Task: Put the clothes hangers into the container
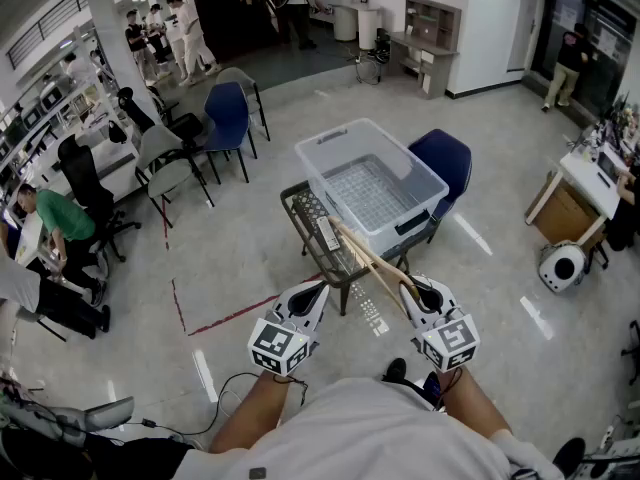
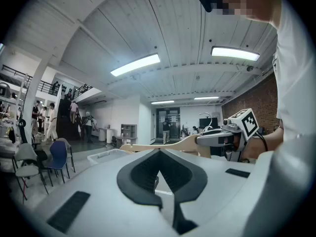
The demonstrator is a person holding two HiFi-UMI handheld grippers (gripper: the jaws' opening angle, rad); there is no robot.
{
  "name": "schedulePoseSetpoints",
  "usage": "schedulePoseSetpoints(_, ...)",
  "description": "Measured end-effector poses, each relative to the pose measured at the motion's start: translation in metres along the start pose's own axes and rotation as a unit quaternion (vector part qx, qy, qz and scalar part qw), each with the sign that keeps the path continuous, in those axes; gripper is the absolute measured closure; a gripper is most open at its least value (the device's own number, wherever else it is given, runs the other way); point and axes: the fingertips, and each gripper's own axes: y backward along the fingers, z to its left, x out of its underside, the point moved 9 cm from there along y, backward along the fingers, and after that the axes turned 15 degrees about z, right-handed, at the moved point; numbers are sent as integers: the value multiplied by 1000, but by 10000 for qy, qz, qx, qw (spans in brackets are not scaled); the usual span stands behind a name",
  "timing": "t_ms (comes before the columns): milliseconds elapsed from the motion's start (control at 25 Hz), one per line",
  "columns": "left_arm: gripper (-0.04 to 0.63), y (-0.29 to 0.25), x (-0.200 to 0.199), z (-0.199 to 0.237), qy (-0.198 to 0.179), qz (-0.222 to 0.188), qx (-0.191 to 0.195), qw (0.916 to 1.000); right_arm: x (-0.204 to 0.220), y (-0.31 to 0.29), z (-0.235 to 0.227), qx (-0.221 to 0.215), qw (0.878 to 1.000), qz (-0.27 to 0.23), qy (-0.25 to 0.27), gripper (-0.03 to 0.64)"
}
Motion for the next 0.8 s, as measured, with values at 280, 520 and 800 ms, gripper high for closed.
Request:
schedulePoseSetpoints(280, 579, -19, -3, 6, 21, 15, 28, 10000, 0, -12, -16, -38, 10000, 11, -8, 554)
schedulePoseSetpoints(520, 580, -48, -13, 5, 42, 75, 57, 9999, 0, -16, -45, -42, 10000, 14, -62, 554)
schedulePoseSetpoints(800, 578, -109, -26, -3, 44, 141, 68, 9999, 10, -25, -100, -77, 10000, 23, 0, 553)
